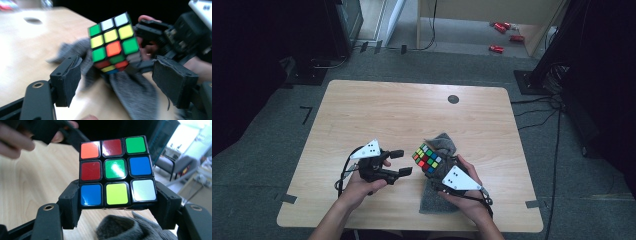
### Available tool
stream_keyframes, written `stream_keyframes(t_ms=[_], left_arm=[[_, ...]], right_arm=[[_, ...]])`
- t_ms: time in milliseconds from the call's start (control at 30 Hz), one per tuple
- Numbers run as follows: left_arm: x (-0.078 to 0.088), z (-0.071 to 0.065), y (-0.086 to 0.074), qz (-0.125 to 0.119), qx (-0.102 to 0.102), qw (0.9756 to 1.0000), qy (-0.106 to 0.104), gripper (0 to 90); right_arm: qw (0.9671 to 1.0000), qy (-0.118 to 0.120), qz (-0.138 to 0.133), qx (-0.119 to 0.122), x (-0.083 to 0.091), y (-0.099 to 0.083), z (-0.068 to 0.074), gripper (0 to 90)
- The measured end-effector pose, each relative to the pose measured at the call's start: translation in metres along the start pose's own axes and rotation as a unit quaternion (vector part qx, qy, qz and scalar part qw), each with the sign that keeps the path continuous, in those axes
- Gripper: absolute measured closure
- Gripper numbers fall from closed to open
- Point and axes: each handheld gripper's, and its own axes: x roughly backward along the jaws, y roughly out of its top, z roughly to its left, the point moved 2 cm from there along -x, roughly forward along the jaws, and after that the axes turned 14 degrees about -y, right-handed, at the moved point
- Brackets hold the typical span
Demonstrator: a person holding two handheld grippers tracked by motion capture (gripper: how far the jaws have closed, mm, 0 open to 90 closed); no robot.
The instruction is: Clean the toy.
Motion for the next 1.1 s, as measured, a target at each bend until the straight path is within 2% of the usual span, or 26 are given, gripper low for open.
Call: stream_keyframes(t_ms=[67, 100, 167, 233, 400, 533, 600, 700, 867, 933, 1033, 1100], left_arm=[[-0.001, 0.0, -0.002, 0.01, -0.027, 0.9992, 0.027, 22.7], [-0.003, 0.0, -0.003, 0.016, -0.039, 0.9979, 0.048, 23.2], [-0.006, 0.0, -0.006, 0.019, -0.058, 0.9952, 0.076, 25.6], [-0.011, -0.002, -0.008, 0.026, -0.08, 0.9921, 0.093, 25.6], [-0.024, -0.008, -0.017, 0.06, -0.145, 0.9799, 0.124, 22.0], [-0.031, -0.014, -0.02, 0.07, -0.182, 0.9714, 0.136, 19.0], [-0.033, -0.016, -0.02, 0.069, -0.194, 0.9682, 0.143, 18.2], [-0.035, -0.018, -0.021, 0.066, -0.207, 0.9647, 0.149, 17.8], [-0.038, -0.022, -0.022, 0.067, -0.223, 0.9618, 0.144, 17.8], [-0.037, -0.024, -0.023, 0.068, -0.228, 0.9608, 0.142, 24.0], [-0.036, -0.024, -0.023, 0.068, -0.233, 0.9607, 0.135, 26.7], [-0.035, -0.025, -0.025, 0.07, -0.238, 0.9596, 0.133, 27.9]], right_arm=[[0.9995, -0.005, 0.001, -0.03, 0.001, 0.002, -0.006, 33.9], [0.9989, -0.007, 0.002, -0.046, 0.002, 0.003, -0.009, 33.9], [0.9962, -0.007, 0.012, -0.086, 0.003, 0.007, -0.012, 33.9], [0.9924, -0.002, 0.023, -0.12, 0.004, 0.012, -0.015, 33.9], [0.9852, 0.021, 0.031, -0.167, 0.005, 0.02, -0.013, 33.9], [0.977, 0.037, 0.049, -0.204, 0.003, 0.025, -0.007, 33.9], [0.9748, 0.042, 0.058, -0.211, 0.002, 0.026, -0.004, 33.9], [0.9714, 0.046, 0.076, -0.22, 0.0, 0.026, 0.002, 33.9], [0.9637, 0.056, 0.098, -0.242, -0.003, 0.027, 0.011, 33.8], [0.9614, 0.06, 0.112, -0.244, -0.004, 0.028, 0.015, 33.7], [0.9525, 0.075, 0.125, -0.267, -0.005, 0.027, 0.017, 33.7], [0.9459, 0.081, 0.134, -0.284, -0.006, 0.026, 0.017, 33.6]])
